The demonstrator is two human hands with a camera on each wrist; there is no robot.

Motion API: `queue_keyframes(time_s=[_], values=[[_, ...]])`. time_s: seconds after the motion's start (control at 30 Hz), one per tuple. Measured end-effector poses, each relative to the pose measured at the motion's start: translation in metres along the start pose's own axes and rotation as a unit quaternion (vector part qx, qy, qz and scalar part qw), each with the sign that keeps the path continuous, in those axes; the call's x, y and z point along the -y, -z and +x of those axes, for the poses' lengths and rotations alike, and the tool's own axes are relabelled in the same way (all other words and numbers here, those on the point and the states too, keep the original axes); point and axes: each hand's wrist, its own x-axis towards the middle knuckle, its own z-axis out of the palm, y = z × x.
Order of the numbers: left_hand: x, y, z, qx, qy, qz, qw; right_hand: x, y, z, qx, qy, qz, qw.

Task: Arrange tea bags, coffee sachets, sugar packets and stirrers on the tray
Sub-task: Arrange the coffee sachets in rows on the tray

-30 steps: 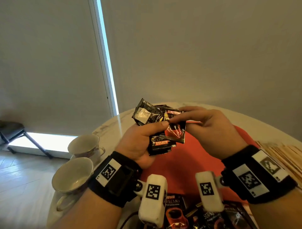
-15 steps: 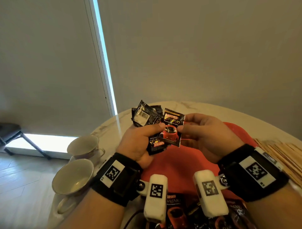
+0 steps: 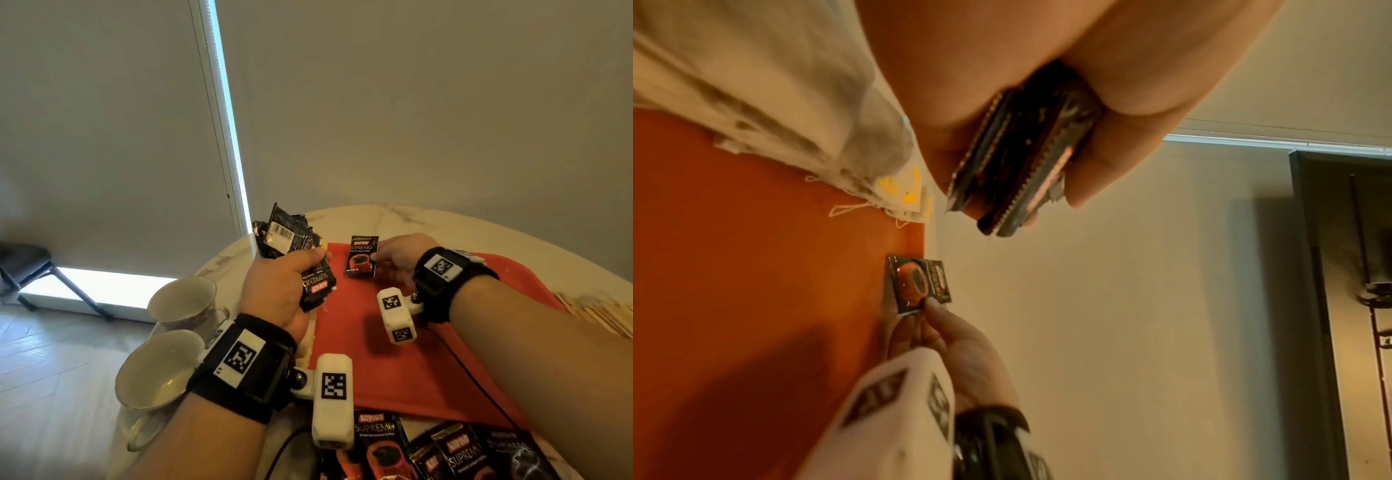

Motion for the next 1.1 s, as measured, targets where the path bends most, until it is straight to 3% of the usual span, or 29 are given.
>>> queue_keyframes(time_s=[0.57,0.8,1.1], values=[[0.003,0.000,0.001,-0.001,-0.009,0.016,1.000,0.010,-0.027,0.032,-0.023,0.015,-0.090,0.996],[0.005,-0.001,0.000,-0.002,-0.005,0.015,1.000,0.015,-0.031,0.017,0.088,0.012,-0.193,0.977],[0.005,0.000,0.000,0.001,-0.005,0.017,1.000,0.020,-0.035,0.014,0.105,0.011,-0.222,0.969]])
